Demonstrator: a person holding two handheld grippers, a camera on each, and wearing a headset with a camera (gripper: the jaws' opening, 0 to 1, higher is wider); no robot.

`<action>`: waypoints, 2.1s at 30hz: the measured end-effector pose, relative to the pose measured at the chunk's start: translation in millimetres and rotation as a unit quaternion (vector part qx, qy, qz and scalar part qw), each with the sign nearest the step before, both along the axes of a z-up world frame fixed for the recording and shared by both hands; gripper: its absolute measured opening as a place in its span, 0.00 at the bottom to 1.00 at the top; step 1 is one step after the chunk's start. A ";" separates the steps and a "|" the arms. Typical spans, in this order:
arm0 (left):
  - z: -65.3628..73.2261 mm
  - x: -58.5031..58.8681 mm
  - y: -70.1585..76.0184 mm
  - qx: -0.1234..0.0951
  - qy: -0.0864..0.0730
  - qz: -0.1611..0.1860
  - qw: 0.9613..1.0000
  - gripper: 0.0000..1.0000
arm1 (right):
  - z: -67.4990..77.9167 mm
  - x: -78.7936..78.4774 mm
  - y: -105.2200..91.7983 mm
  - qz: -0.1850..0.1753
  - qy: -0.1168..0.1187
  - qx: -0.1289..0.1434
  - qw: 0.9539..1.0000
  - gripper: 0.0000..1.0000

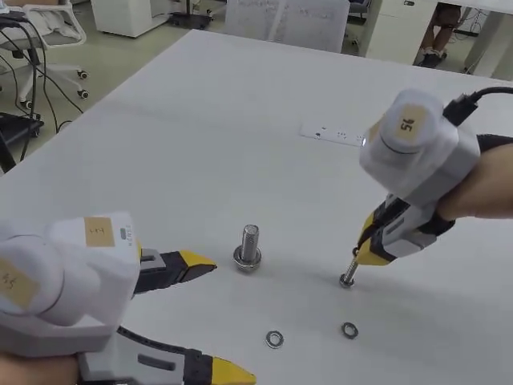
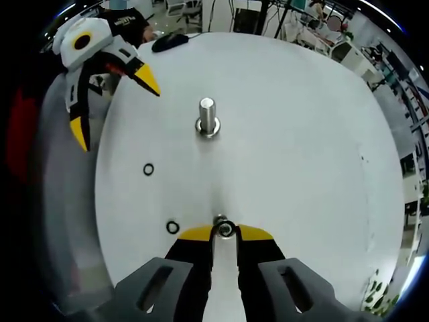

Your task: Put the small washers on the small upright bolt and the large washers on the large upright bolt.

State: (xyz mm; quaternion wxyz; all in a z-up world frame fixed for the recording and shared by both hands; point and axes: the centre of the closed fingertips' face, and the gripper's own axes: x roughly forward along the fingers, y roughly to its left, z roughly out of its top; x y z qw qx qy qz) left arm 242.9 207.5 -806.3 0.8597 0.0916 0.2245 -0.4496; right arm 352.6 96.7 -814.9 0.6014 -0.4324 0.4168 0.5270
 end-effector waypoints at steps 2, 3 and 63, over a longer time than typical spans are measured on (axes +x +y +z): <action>-0.1 -0.4 -0.4 0.000 0.000 -0.001 1.000 0.74 | -0.6 0.0 0.0 0.000 0.001 0.000 1.000 0.14; -0.1 -0.4 -0.4 0.000 0.000 -0.001 1.000 0.74 | -0.9 0.0 0.1 0.000 0.001 0.000 1.000 0.14; -1.8 0.9 -0.2 0.001 0.004 0.003 1.000 0.73 | -46.9 0.6 1.8 -0.013 0.023 -0.004 1.000 0.16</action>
